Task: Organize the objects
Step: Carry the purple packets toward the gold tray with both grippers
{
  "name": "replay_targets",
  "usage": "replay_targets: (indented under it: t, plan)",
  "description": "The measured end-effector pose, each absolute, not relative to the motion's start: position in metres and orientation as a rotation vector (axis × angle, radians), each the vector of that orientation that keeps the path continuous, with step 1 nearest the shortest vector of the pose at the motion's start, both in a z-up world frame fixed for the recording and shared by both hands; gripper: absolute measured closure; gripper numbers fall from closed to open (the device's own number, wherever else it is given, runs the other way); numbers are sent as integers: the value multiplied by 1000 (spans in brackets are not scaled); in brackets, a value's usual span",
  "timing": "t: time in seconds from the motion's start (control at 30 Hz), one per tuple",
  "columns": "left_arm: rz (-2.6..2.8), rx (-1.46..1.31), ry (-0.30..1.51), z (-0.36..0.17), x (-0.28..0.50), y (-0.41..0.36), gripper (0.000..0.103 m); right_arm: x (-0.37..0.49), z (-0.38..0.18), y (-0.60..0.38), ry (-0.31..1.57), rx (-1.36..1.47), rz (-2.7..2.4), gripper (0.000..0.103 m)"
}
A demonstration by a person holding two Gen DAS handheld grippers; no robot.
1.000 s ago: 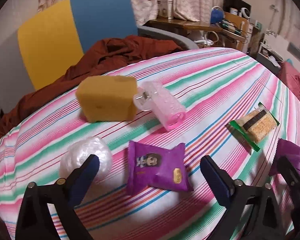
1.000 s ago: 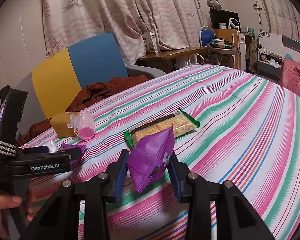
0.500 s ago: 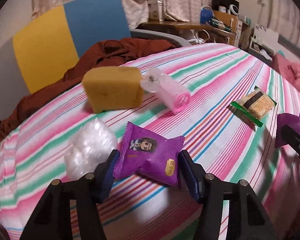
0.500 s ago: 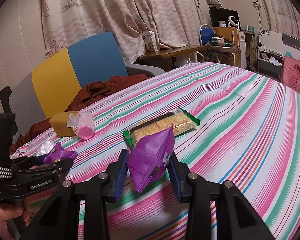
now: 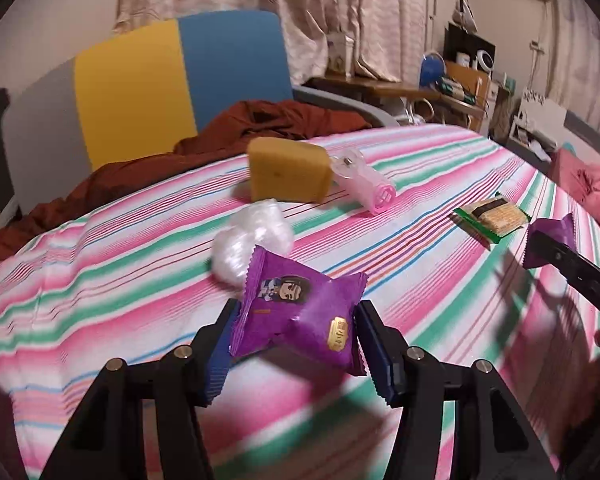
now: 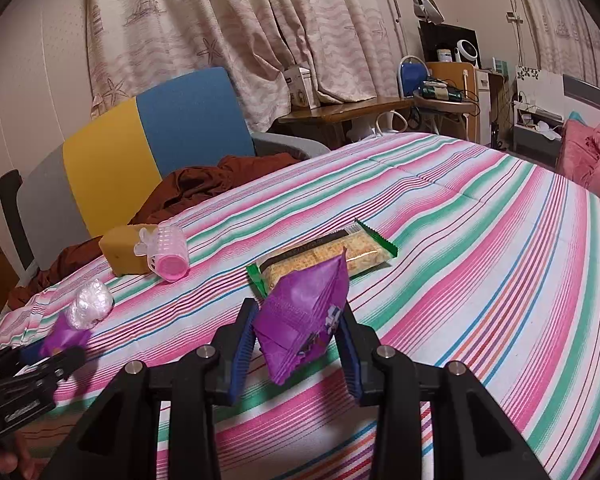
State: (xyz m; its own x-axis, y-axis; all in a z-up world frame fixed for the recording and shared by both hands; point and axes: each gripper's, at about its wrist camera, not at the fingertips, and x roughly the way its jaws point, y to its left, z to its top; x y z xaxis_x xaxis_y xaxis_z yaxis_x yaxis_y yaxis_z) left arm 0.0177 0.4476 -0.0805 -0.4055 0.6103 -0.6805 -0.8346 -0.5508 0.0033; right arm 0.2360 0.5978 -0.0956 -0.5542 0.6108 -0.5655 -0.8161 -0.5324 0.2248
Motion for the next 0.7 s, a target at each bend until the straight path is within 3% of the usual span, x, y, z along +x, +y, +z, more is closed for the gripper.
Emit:
replay_targets:
  t: [0.7]
  plan:
    - [2135, -804, 293, -79, 45, 342, 45, 246, -72, 539, 548, -582, 2290, 65]
